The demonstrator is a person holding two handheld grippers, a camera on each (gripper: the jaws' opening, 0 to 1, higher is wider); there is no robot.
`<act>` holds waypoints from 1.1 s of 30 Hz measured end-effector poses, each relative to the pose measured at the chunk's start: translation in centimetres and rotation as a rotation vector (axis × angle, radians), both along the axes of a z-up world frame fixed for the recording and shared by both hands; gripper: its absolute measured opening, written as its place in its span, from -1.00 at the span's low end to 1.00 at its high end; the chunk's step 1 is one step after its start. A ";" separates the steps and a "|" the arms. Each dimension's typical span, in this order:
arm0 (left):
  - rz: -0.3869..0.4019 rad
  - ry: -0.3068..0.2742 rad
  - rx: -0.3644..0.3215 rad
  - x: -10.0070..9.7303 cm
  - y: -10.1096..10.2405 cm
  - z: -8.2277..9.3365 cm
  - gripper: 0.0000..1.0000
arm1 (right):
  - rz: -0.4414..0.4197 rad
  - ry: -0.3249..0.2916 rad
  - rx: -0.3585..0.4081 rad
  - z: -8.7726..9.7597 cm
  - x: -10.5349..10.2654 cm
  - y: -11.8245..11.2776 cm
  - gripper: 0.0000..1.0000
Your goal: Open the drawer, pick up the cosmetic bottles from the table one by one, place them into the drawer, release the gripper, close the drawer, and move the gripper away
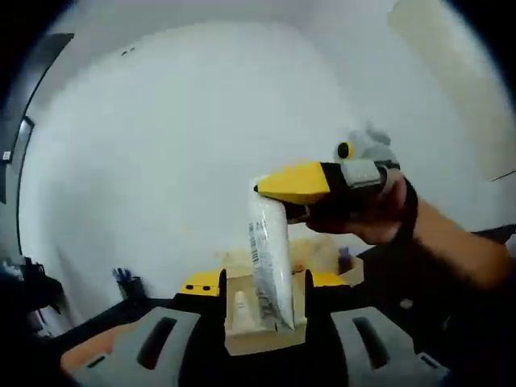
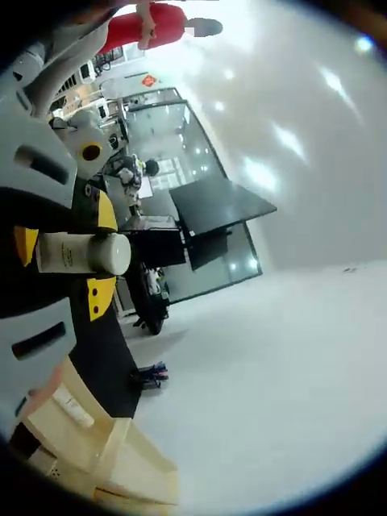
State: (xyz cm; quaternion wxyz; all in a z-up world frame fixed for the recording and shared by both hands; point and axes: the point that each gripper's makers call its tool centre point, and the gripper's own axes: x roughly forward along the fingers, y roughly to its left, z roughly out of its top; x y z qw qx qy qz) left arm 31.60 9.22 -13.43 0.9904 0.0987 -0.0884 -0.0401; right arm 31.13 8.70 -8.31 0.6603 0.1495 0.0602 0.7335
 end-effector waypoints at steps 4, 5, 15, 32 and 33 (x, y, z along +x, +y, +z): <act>0.013 -0.007 0.000 0.3 -0.3 0.1 -0.33 | -0.021 -0.048 -0.009 0.3 -0.3 0.5 -0.69; 0.028 -0.019 0.004 0.2 -0.1 0.3 -0.36 | -0.048 -0.072 -0.022 0.1 -0.1 0.5 -0.69; 0.142 -0.035 0.076 -0.2 1.1 0.4 -0.74 | -0.088 -0.037 -0.046 -0.3 0.5 1.3 -0.69; -0.326 -0.012 -0.224 -2.5 -2.2 0.6 -0.83 | 0.202 -0.100 0.084 1.5 -2.5 -1.8 -0.49; -0.353 -0.003 -0.268 -2.7 -2.3 0.6 -0.83 | 0.243 -0.099 0.089 1.5 -2.9 -2.2 -0.45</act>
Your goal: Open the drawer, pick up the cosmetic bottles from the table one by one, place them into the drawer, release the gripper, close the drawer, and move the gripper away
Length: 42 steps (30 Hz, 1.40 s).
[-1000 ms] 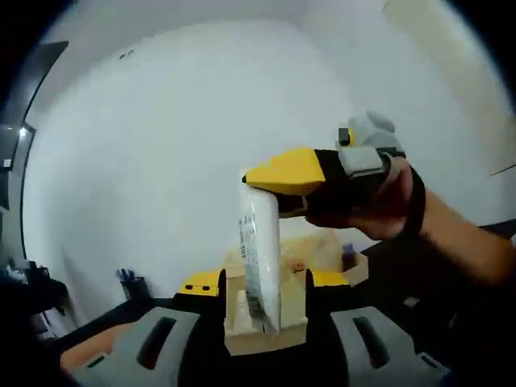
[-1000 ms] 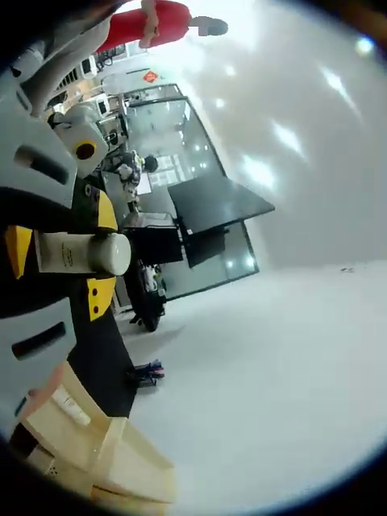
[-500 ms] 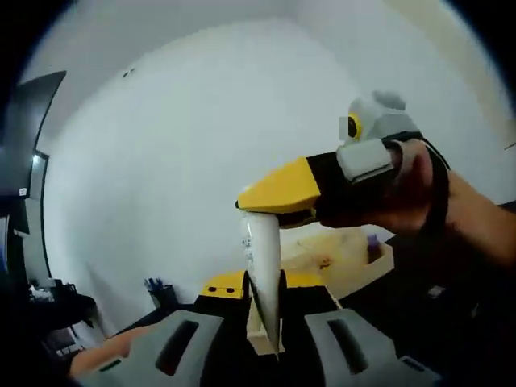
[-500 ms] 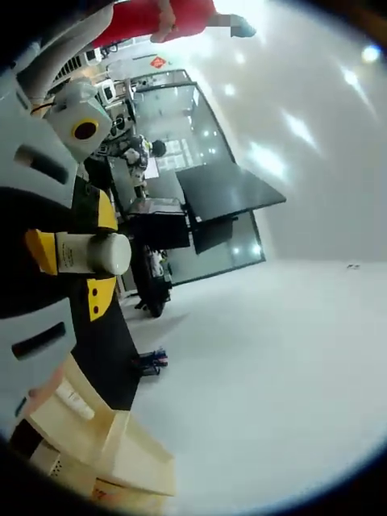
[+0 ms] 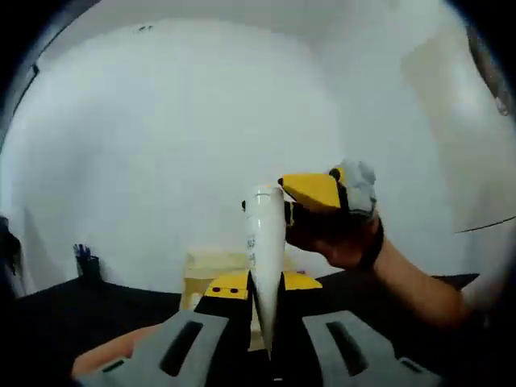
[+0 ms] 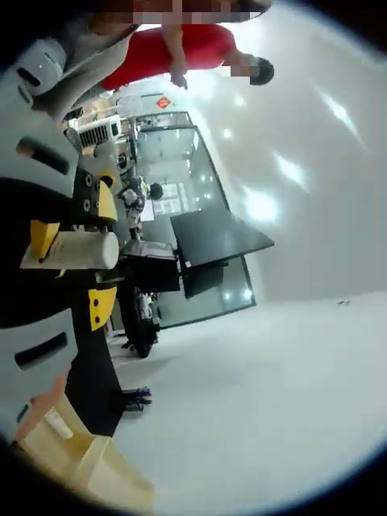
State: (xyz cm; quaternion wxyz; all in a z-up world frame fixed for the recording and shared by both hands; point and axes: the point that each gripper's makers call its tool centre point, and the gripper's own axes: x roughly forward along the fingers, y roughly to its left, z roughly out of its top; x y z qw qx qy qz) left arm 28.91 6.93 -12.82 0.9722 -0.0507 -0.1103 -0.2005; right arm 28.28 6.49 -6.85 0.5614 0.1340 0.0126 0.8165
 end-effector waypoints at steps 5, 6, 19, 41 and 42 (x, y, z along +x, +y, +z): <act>-0.243 0.025 -0.086 -1.5 -2.0 -0.1 -0.84 | 0.111 -0.087 0.019 -0.8 -1.4 -1.0 -0.35; -0.252 0.031 -0.107 -1.4 -2.0 -0.1 -0.84 | 0.138 -0.109 0.002 -1.5 -2.0 -1.1 -0.34; -0.360 0.111 -0.154 -0.9 -2.8 -2.3 -0.84 | 0.156 -0.069 -0.083 -4.1 -2.4 0.8 -0.65; 0.511 0.069 0.405 4.6 4.0 -0.3 -0.37 | -0.481 0.055 -0.114 -3.3 6.5 4.8 -0.69; 0.533 0.073 0.417 4.6 4.1 -0.2 -0.38 | -0.510 0.030 -0.117 -3.0 6.7 4.9 -0.69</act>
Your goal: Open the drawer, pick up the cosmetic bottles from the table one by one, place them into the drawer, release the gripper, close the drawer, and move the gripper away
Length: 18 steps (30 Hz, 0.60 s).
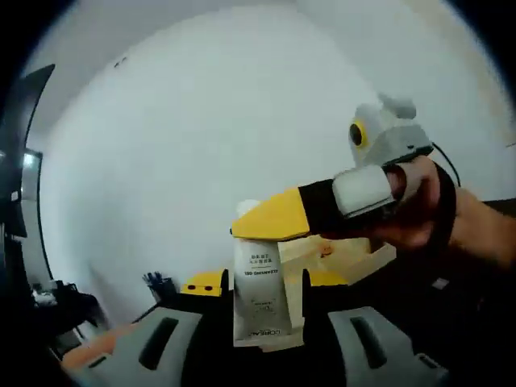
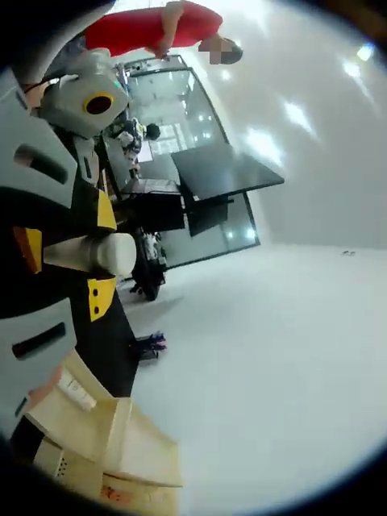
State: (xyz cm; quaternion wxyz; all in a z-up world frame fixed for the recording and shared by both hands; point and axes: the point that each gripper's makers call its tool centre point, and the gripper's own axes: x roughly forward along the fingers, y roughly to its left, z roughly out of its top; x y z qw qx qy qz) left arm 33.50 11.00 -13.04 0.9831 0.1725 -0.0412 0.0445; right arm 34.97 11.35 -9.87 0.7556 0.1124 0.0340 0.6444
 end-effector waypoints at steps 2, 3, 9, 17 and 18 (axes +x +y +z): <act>0.004 0.000 0.000 0.1 -0.3 0.1 -0.40 | -0.022 -0.042 -0.016 0.1 -0.1 0.1 -0.69; 0.008 0.004 0.001 0.2 -0.3 0.1 -0.41 | -0.033 -0.051 -0.009 0.2 -0.5 0.2 -0.69; 0.035 0.007 -0.035 -0.2 0.6 0.4 -0.59 | -0.054 -0.063 -0.006 0.8 -0.5 0.1 -0.69; 0.049 0.013 -0.022 -0.5 0.8 0.5 -0.62 | -0.041 -0.065 -0.001 0.8 -1.0 0.2 -0.67; 0.046 0.013 -0.029 -0.5 0.8 0.6 -0.63 | -0.040 -0.073 -0.001 0.9 -1.1 0.2 -0.67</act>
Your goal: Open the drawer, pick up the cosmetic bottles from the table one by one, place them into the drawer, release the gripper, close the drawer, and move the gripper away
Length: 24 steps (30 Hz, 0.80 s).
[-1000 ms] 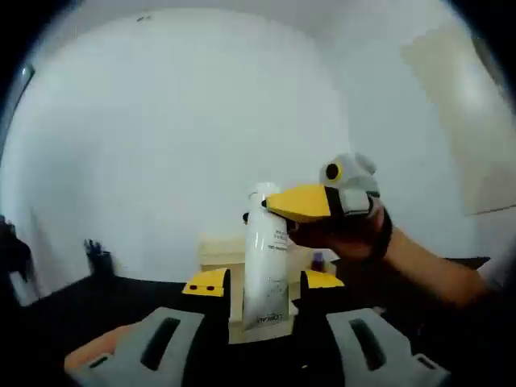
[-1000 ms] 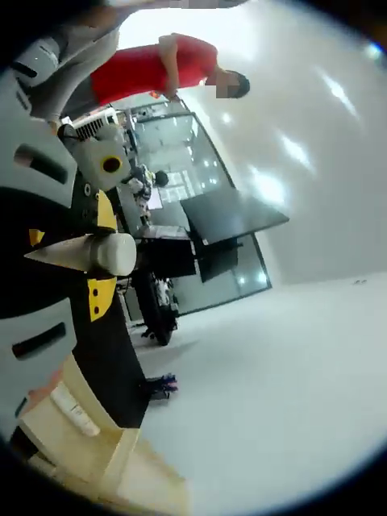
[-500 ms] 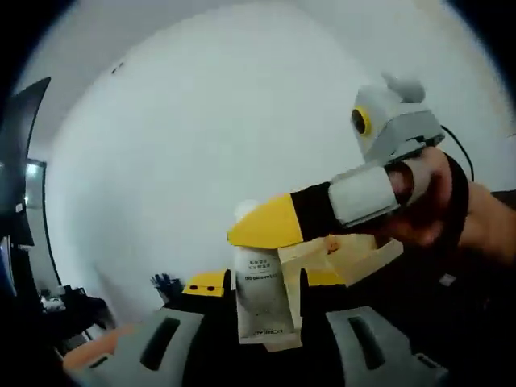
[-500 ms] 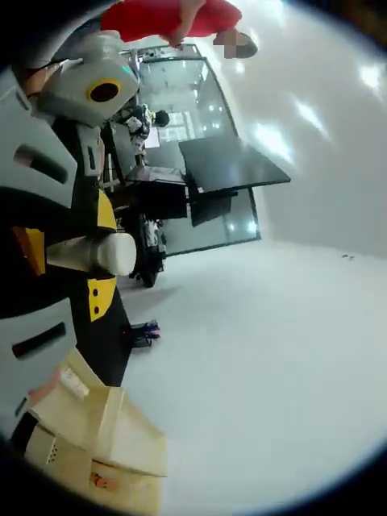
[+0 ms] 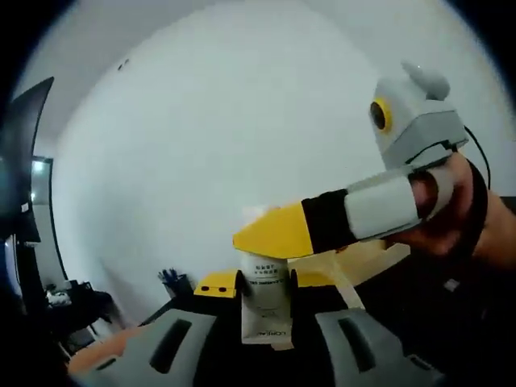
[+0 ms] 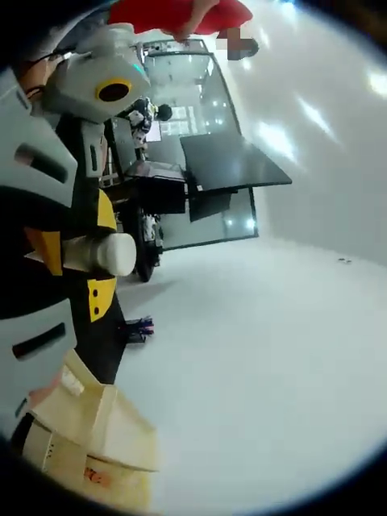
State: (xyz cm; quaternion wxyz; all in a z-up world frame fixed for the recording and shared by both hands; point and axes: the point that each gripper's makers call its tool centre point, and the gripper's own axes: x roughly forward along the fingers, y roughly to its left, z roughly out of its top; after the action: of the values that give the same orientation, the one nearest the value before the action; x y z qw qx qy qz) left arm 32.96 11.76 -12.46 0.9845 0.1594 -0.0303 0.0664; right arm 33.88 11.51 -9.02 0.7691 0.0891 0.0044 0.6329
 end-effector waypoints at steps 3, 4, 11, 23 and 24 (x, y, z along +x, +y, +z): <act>-0.007 -0.002 -0.009 0.0 -0.1 0.2 -0.64 | 0.002 -0.044 -0.001 0.4 -0.4 -0.1 -0.65; -0.007 0.000 -0.009 0.0 -0.1 0.2 -0.64 | -0.002 -0.057 -0.002 0.5 -0.2 -0.3 -0.65; -0.017 0.019 -0.020 0.3 -0.2 0.1 -0.65 | -0.027 -0.143 -0.008 2.8 0.8 -2.9 -0.52; -0.058 0.104 -0.111 2.6 0.6 -0.6 -0.65 | -0.108 -0.527 -0.326 3.2 0.0 -9.8 -0.29; -0.062 0.111 -0.118 2.9 0.5 -0.6 -0.65 | -0.112 -0.528 -0.348 3.0 0.0 -10.0 -0.29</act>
State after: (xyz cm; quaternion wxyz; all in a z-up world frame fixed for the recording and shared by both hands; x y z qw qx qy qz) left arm 35.83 12.27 -13.05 0.9940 0.1033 0.0236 0.0284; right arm 33.91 1.48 -6.03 0.7810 -0.2109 -0.0923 0.5806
